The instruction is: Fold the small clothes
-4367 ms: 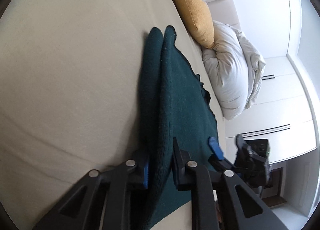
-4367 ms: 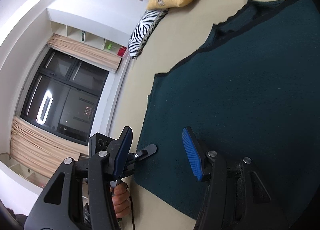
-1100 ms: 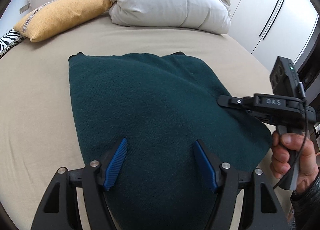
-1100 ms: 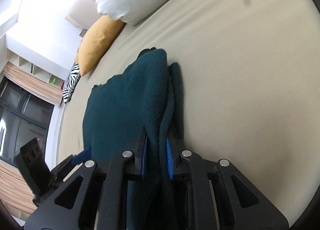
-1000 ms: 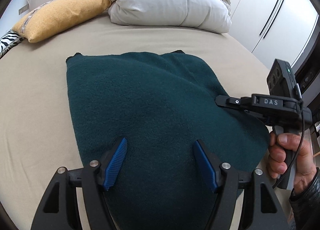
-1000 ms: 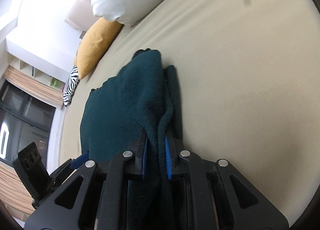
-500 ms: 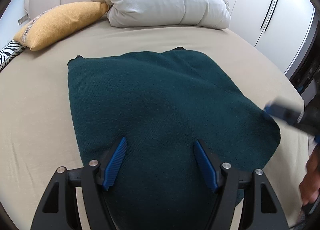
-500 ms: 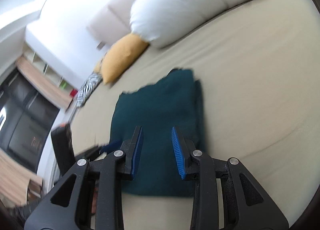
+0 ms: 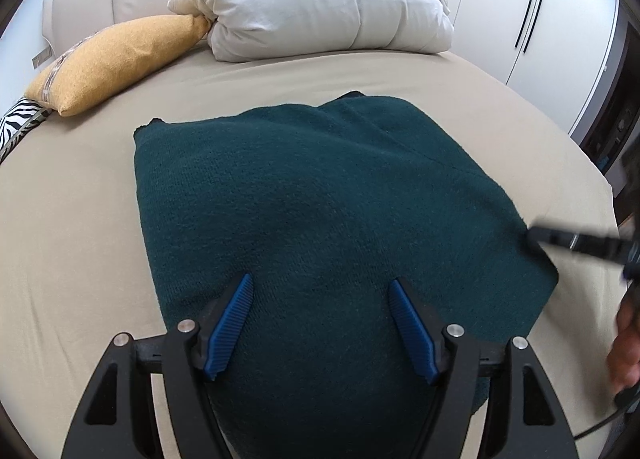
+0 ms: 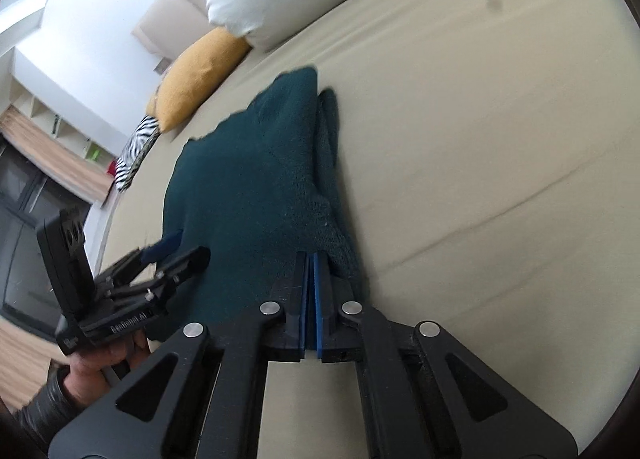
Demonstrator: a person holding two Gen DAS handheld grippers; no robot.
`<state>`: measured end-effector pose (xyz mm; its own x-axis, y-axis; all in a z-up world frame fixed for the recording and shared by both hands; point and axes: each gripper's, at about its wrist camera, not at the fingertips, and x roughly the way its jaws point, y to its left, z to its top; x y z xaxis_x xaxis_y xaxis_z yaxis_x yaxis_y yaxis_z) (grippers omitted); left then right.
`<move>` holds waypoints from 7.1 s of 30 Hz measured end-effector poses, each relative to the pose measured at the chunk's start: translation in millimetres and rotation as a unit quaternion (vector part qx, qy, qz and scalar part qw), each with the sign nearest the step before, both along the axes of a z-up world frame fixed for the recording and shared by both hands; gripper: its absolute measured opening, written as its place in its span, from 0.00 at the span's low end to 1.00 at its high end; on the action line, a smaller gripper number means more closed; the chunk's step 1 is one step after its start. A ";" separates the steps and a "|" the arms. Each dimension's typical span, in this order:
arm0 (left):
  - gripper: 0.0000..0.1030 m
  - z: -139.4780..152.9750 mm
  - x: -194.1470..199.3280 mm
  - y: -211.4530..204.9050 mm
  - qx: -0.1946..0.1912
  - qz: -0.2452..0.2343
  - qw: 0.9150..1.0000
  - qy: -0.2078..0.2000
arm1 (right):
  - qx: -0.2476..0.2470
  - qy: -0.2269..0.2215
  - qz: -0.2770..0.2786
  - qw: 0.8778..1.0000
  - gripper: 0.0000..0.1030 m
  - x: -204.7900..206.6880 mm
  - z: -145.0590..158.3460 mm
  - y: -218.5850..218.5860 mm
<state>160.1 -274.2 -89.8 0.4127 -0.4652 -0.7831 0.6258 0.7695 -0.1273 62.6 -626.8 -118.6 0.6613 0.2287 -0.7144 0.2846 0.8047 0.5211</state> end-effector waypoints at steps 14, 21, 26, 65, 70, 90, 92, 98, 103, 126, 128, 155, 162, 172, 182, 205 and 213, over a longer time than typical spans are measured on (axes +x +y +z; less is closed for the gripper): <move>0.47 9.6 44.5 8.0 -0.003 0.034 0.999 0.014 | 0.011 0.039 0.070 0.997 0.01 148.2 -4.5 5.5; 0.47 0.3 48.5 9.5 -0.031 0.028 0.999 0.013 | 0.081 0.010 0.018 0.996 0.00 168.5 -31.7 -33.7; 0.48 -3.5 32.6 1.4 -0.019 0.058 0.997 -0.037 | 0.123 -0.022 -0.003 0.992 0.00 171.0 -47.0 -51.5; 0.74 -12.1 58.1 87.2 -0.142 0.104 0.970 0.170 | 0.148 0.007 0.049 0.988 0.58 108.6 -24.0 -49.3; 0.53 -17.2 61.2 68.9 -0.141 0.091 0.967 0.191 | 0.112 0.043 0.067 0.991 0.35 144.5 -34.6 -39.8; 0.32 85.4 -71.3 239.2 -0.090 0.075 0.989 0.090 | -0.047 -0.049 0.167 0.984 0.19 65.1 96.9 169.5; 0.32 87.1 -82.8 265.6 -0.090 0.084 0.989 0.083 | -0.040 -0.052 0.183 0.981 0.20 52.6 95.9 198.6; 0.32 72.2 -100.0 314.2 -0.090 0.118 0.985 0.084 | -0.011 -0.045 0.198 0.979 0.19 38.1 71.9 258.6; 0.34 11.0 -99.4 333.7 -0.066 0.143 0.978 0.136 | -0.006 -0.007 0.203 0.979 0.20 47.9 32.3 287.5; 0.55 34.6 -148.0 352.0 -0.106 0.205 0.973 0.027 | 0.058 0.008 -0.013 0.998 0.35 -25.4 -14.1 183.6; 0.68 50.9 -159.7 353.7 -0.105 0.210 0.972 -0.010 | 0.045 -0.004 -0.034 0.998 0.35 -42.8 2.1 171.7; 1.00 144.0 -238.2 325.1 0.009 0.294 0.944 -0.150 | -0.257 -0.166 0.015 0.952 1.00 -129.3 237.2 331.7; 1.00 89.9 -225.0 324.1 0.024 0.297 0.952 -0.074 | -0.226 -0.059 0.029 0.972 1.00 -100.7 138.2 327.8; 1.00 53.1 -224.0 333.2 0.039 0.304 0.951 -0.041 | -0.235 0.010 0.045 0.971 1.00 -71.0 56.0 331.4; 1.00 50.9 -222.2 336.5 0.041 0.303 0.951 -0.036 | -0.247 0.011 0.058 0.967 1.00 -77.5 56.9 338.1; 1.00 49.1 -225.5 332.2 0.043 0.298 0.953 -0.039 | -0.251 0.019 0.074 0.965 1.00 -77.8 57.3 348.6; 1.00 47.7 -223.5 332.9 0.044 0.296 0.953 -0.040 | -0.252 0.019 0.076 0.965 1.00 -78.3 57.1 349.0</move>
